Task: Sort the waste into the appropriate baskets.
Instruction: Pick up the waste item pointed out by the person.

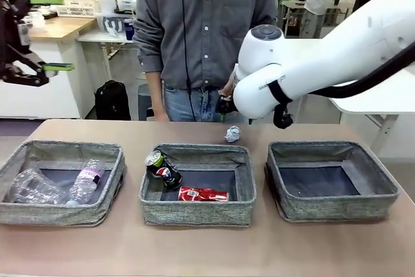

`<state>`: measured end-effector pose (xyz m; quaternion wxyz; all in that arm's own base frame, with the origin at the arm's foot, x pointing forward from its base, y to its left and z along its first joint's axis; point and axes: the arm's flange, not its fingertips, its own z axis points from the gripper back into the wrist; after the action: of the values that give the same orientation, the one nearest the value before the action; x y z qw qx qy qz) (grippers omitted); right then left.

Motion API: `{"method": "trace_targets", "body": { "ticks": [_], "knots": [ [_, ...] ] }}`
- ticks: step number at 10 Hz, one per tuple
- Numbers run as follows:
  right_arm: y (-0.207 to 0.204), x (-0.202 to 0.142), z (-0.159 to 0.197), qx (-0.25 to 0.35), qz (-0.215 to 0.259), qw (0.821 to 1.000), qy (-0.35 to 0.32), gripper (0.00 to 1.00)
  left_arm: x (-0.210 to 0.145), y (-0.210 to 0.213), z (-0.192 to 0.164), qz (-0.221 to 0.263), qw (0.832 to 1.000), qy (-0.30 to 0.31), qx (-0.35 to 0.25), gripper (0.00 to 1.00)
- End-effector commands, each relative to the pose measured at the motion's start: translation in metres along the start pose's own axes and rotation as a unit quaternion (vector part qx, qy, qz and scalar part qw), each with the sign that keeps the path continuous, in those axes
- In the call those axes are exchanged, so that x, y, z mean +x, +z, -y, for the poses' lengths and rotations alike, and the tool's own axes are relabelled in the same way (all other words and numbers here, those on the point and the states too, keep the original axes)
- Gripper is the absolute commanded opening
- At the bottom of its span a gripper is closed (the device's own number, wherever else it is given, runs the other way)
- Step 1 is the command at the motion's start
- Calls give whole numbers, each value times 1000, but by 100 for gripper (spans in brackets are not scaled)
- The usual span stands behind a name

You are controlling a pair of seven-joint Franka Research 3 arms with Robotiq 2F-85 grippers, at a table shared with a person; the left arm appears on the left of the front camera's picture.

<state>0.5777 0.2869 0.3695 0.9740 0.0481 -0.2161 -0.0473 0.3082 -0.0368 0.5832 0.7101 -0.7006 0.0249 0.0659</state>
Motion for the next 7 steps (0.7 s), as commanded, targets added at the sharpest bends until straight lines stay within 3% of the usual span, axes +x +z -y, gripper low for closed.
{"method": "trace_targets", "body": {
  "ticks": [1,2,7],
  "knots": [
    [-24,-9,-11,-8,33,999,16,100,-2,2,2,-5,1000,0,2,100],
    [-36,-14,-8,-9,14,1000,11,100,-2,2,2,-5,1000,0,2,100],
    [-47,-22,-2,10,38,999,29,100,-2,2,2,-5,1000,0,2,100]
  ]
}}
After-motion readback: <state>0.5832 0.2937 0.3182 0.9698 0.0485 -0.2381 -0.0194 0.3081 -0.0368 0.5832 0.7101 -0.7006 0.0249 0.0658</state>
